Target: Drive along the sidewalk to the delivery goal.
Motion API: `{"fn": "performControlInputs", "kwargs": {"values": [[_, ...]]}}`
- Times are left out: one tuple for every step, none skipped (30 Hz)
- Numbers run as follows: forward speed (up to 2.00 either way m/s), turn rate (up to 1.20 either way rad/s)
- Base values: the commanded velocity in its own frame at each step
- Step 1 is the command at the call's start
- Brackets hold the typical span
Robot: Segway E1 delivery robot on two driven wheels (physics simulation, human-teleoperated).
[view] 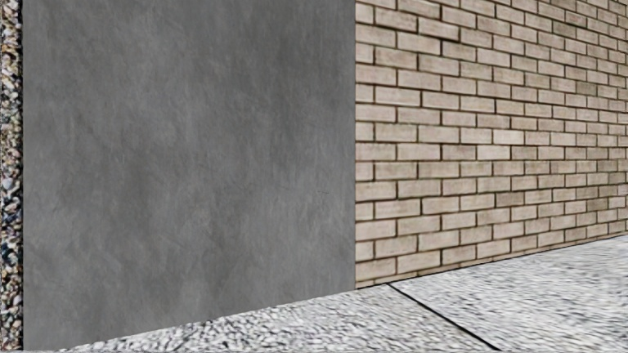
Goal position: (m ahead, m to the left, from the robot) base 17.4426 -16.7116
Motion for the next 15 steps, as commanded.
{"fn": "performControlInputs", "kwargs": {"values": [[1.28,-0.66],[1.28,-0.71],[1.28,-0.72],[1.28,-0.73],[1.28,-0.73],[1.28,-0.73],[1.28,-0.73],[1.28,-0.73],[1.28,-0.73],[1.28,-0.73],[1.28,-0.73],[1.28,-0.73],[1.28,-0.73],[1.28,-0.73],[1.28,-0.73]]}}
